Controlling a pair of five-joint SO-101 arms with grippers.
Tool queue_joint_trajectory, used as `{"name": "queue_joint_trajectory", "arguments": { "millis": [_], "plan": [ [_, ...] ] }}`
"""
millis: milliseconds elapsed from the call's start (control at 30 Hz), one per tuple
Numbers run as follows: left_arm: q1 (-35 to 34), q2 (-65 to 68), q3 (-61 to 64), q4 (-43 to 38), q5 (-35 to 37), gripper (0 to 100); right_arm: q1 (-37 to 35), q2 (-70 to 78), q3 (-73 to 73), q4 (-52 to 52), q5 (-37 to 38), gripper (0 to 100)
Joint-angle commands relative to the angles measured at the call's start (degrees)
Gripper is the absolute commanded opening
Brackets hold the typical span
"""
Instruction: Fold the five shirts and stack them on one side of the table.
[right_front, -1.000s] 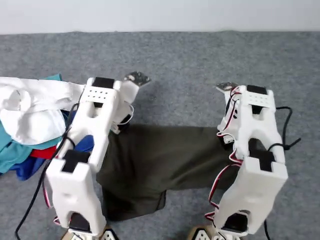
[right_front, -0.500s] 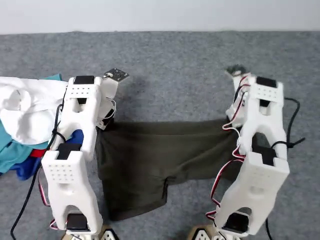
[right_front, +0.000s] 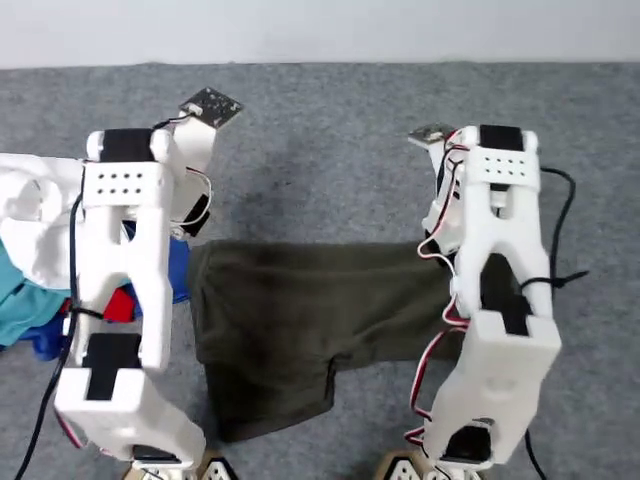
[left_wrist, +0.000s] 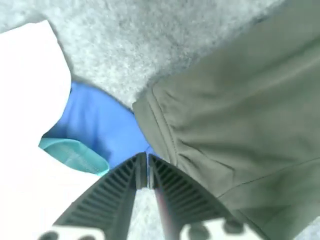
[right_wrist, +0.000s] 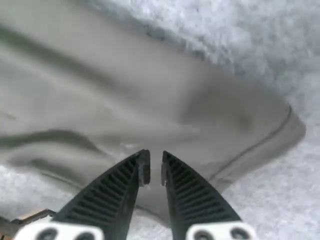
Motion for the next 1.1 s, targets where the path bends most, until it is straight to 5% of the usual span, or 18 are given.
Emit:
{"name": "queue_joint_trajectory", "arguments": {
  "millis": [0,100,333,633,767,933,1067],
  "plan": [
    [-0.1,-5.6,2.0,2.0,-0.3,2,-0.3,-8.1,7.0,2.4,-1.0,5.4],
    [-0.6,-9.0,6.5,1.9,-0.4,2,2.4,-10.9,11.4,0.8,-1.3,7.4],
    [-4.8,-13.1,10.3,1.8,-2.6,2,8.1,-9.7,11.6,-12.5,-1.2,29.2],
    [-8.1,-13.5,10.2,1.9,-2.8,2,8.6,2.1,11.6,-27.6,-1.1,29.1],
    [-8.1,-13.6,10.2,1.9,-2.8,2,8.6,8.5,11.3,-30.6,-1.1,22.9],
    [-8.1,-13.5,10.5,1.9,-2.6,2,8.9,9.4,5.9,-27.1,-1.2,2.3],
    [-8.1,-13.5,10.5,1.9,-2.5,2,10.2,9.1,1.4,-26.6,-0.8,0.9]
  ]
}}
